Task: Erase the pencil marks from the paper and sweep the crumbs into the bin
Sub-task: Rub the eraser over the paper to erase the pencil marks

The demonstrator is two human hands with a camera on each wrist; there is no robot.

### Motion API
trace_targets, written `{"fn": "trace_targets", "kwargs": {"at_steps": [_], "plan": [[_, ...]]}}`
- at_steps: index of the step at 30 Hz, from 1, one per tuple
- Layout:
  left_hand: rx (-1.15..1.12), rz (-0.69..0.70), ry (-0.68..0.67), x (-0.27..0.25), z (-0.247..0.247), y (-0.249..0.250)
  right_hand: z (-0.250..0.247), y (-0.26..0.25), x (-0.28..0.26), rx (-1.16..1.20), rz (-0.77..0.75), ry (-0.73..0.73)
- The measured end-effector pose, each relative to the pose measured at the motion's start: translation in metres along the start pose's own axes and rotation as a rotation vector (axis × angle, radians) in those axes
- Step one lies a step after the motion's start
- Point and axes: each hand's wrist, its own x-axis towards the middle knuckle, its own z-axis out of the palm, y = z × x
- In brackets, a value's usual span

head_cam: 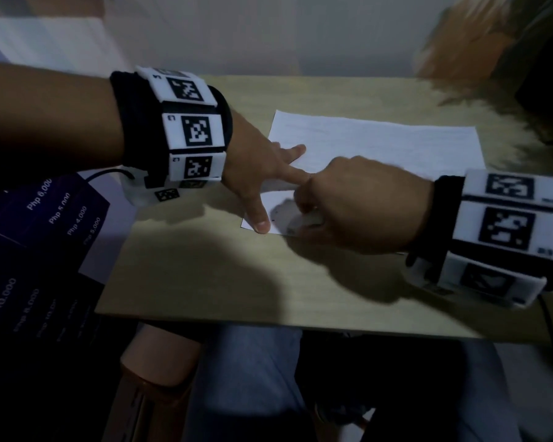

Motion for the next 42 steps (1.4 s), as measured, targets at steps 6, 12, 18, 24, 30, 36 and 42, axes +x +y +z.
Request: {"fn": "trace_targets", "kwargs": {"at_steps": [6,12,18,24,30,36,42], "plan": [[-0.02,-0.019,0.002,-0.005,-0.005,0.005,-0.005,0.008,0.019,0.01,0.092,0.07],[-0.026,-0.027,-0.007,-0.007,-0.005,0.005,-0.007,0.007,0.016,0.101,0.048,-0.002],[-0.04,0.016,-0.013,-0.003,-0.002,0.0,0.005,0.005,-0.002,0.007,-0.003,0.072],[-0.06,0.055,-0.041,-0.001,-0.006,0.004,-0.001,0.033,0.003,0.137,0.044,0.048],[-0.003,0.012,-0.023,0.0,-0.004,0.004,-0.004,0.041,0.005,0.202,0.128,0.027],[-0.014,0.02,-0.008,0.0,-0.002,0.004,0.002,0.016,-0.007,0.214,-0.011,-0.033],[-0.001,0.001,-0.01,0.0,-0.003,0.004,0.006,0.027,-0.005,0.06,0.07,0.094]]}}
